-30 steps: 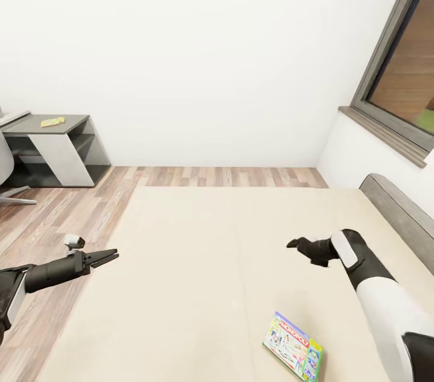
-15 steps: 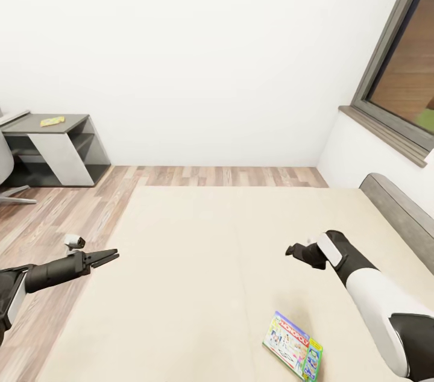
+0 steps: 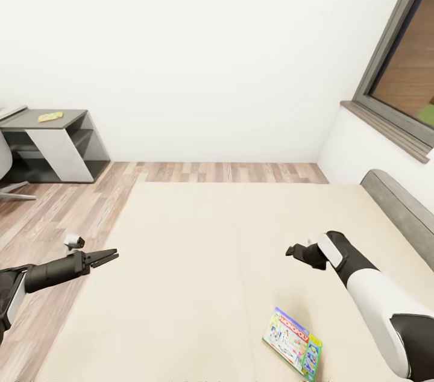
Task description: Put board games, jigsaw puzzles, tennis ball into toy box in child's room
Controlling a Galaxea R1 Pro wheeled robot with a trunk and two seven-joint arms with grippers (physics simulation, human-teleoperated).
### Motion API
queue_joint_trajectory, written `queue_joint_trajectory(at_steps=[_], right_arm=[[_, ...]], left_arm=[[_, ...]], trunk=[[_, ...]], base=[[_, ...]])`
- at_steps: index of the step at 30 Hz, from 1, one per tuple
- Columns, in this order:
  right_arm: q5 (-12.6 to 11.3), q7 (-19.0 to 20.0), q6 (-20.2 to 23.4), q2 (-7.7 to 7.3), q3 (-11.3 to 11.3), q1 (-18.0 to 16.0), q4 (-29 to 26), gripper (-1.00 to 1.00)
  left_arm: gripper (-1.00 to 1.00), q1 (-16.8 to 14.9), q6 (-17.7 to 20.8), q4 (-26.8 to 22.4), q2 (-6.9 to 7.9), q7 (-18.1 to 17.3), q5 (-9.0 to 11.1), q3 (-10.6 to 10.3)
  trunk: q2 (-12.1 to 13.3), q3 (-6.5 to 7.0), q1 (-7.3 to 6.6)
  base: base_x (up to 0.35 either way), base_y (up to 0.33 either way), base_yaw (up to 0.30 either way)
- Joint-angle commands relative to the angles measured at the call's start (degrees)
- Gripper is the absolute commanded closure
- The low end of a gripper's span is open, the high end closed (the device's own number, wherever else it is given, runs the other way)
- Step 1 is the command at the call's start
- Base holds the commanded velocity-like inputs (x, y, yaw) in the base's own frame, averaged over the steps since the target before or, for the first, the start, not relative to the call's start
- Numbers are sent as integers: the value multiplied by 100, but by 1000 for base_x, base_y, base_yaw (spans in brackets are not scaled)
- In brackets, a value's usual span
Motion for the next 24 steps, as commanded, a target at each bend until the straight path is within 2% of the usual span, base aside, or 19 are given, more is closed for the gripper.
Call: queue_joint_trajectory(at_steps=[1,24], right_arm=[[-61,-51,21,-4,6,-3,-4,-100],[-70,-53,31,-21,4,77,82,-100]], left_arm=[[-100,-5,61,-1,1,-24,-4,0],[-100,-5,61,-1,1,-24,-4,1]], trunk=[[-12,-20,3],[-12,-237,3]], base=[[0,0,0],[0,0,0]])
